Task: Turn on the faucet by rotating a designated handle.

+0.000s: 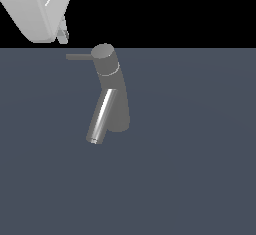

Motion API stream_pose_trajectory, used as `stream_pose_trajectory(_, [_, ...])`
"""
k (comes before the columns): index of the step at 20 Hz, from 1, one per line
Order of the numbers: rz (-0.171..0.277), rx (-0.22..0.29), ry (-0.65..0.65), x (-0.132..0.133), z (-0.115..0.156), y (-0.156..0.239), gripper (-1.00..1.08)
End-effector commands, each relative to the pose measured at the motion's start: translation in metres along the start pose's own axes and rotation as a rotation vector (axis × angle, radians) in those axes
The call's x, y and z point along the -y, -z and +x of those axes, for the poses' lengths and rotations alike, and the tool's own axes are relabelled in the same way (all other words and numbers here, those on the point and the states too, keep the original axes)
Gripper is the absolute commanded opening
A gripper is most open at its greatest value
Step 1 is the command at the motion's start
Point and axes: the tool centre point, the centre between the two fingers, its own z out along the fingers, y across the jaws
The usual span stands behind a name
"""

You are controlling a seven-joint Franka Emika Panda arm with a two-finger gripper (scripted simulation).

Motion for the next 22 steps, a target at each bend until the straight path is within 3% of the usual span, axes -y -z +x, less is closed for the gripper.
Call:
stream_pose_trajectory(1, [0.011,-0.013,-0.041,0.006,0.001,-0.007,-1.00])
stream_pose_trajectory(22, [0.066,-0.104,-0.272,0.042,0.015,-0.046,-1.00])
